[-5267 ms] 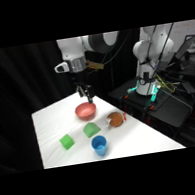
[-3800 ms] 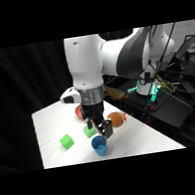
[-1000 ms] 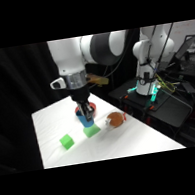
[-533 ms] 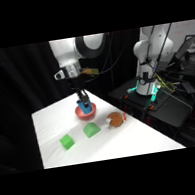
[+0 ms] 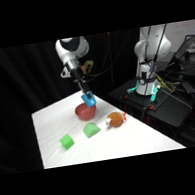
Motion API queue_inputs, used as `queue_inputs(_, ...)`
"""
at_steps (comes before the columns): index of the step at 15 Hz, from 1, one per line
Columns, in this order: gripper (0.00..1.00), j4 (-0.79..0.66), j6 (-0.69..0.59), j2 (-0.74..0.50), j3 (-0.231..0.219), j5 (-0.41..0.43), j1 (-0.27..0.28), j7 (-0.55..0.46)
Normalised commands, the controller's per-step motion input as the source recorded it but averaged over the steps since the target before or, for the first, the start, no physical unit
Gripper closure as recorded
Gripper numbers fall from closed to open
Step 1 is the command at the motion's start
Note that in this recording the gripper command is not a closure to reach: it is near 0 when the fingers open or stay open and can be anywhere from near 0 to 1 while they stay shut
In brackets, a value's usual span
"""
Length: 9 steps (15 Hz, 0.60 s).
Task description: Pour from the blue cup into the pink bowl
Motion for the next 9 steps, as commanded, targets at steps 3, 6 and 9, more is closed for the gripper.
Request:
queue_inputs(3, 0.18, 0.43, -0.64, 0.42, -0.044, 0.421, -0.089, -0.50)
queue_inputs(6, 0.18, 0.49, -0.65, 0.50, -0.016, 0.376, -0.124, -0.44)
queue_inputs(9, 0.18, 0.45, -0.59, 0.41, -0.039, 0.212, -0.153, -0.33)
